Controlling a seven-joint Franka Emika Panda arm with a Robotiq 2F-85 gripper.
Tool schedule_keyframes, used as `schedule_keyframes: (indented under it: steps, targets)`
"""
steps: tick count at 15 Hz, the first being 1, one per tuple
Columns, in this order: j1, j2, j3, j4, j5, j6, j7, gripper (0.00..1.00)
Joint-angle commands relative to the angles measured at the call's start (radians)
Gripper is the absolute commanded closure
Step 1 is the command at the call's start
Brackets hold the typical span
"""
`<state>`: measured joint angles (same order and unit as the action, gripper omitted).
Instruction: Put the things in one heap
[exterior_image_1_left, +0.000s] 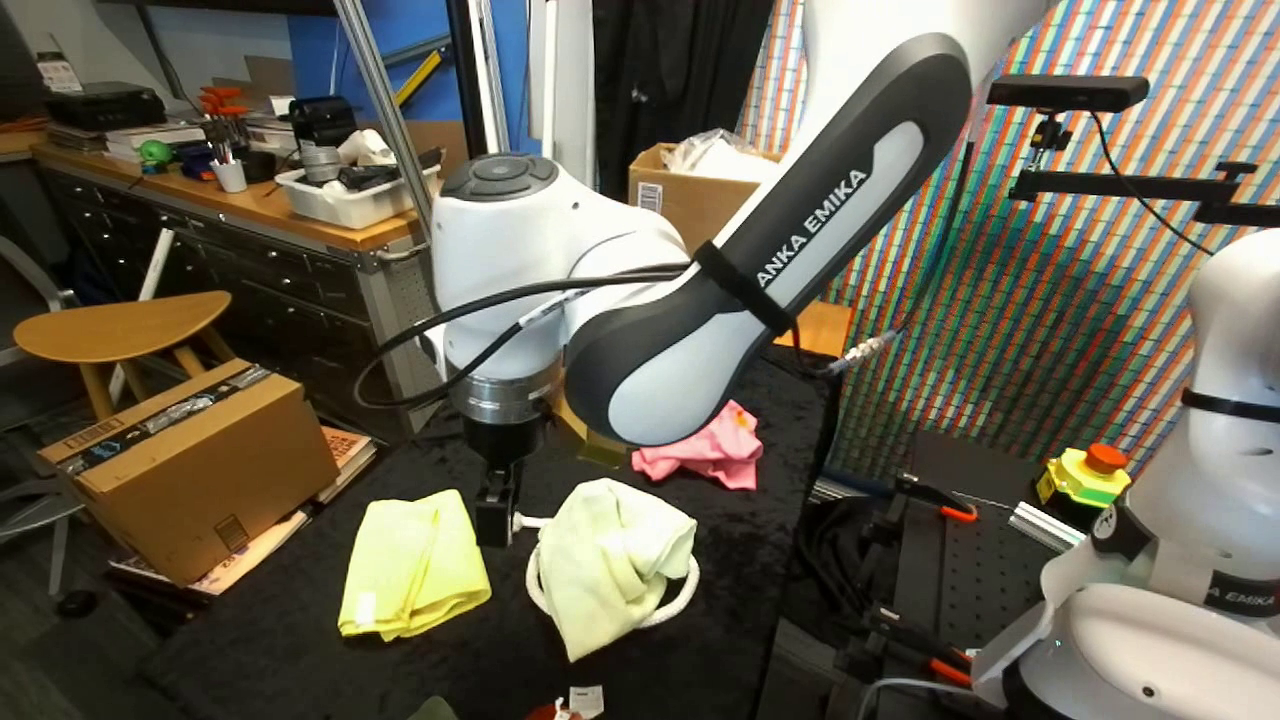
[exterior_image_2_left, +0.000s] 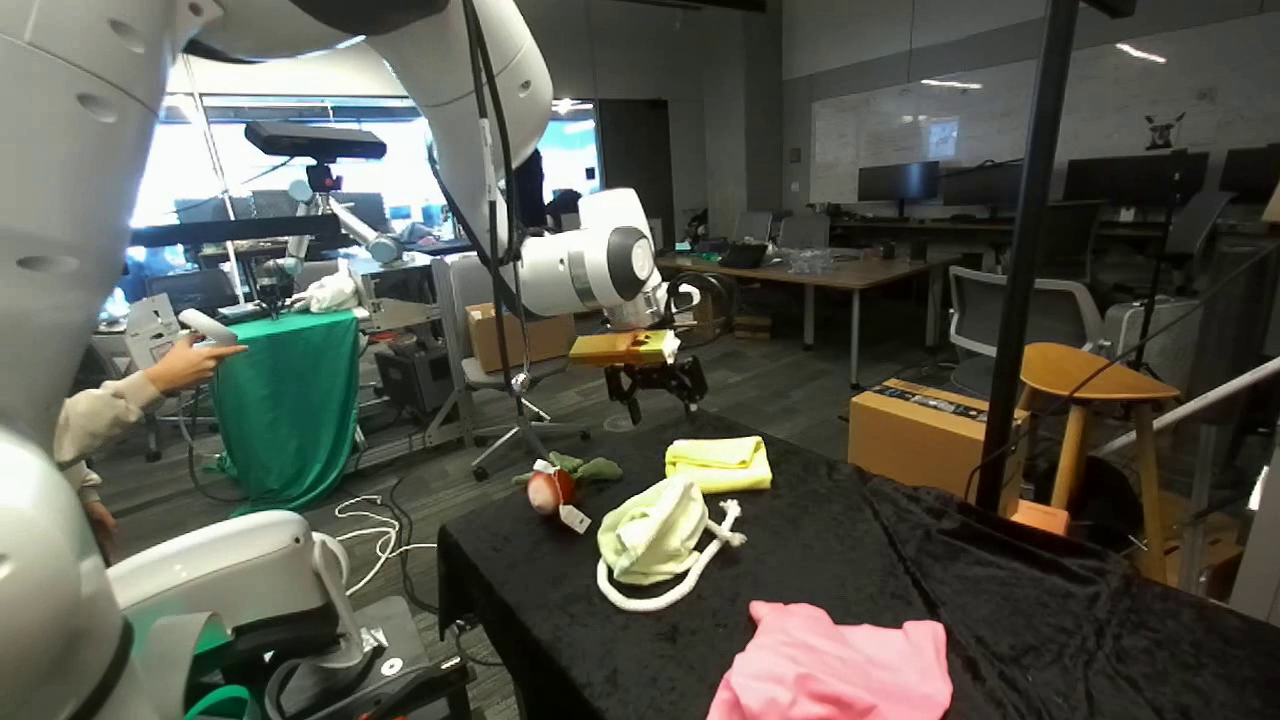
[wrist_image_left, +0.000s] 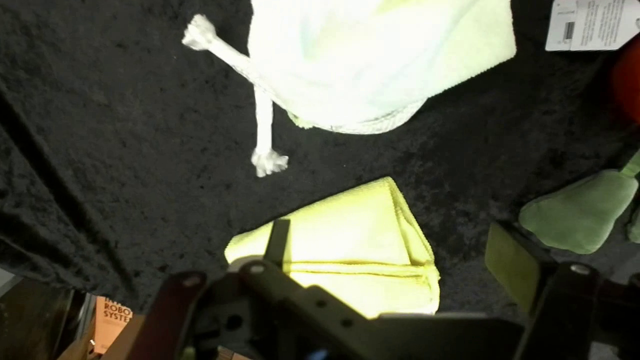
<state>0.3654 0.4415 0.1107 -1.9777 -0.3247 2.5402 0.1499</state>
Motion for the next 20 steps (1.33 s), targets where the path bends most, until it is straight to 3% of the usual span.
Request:
schedule_keyframes:
  steps: [1, 5, 10, 20]
  targets:
    - [0.05, 0.104, 0.01, 0.2, -0.013, -0.167, -0.003, 0.0]
    - [0.085, 0.21, 0.008, 0.366, -0.025, -0.242, -0.02, 0.0]
    - [0.095, 0.352, -0.013, 0.524, -0.035, -0.224, -0.039, 0.0]
    - [0.098, 0.563, -0.039, 0.741, -0.005, -0.227, -0.05, 0.0]
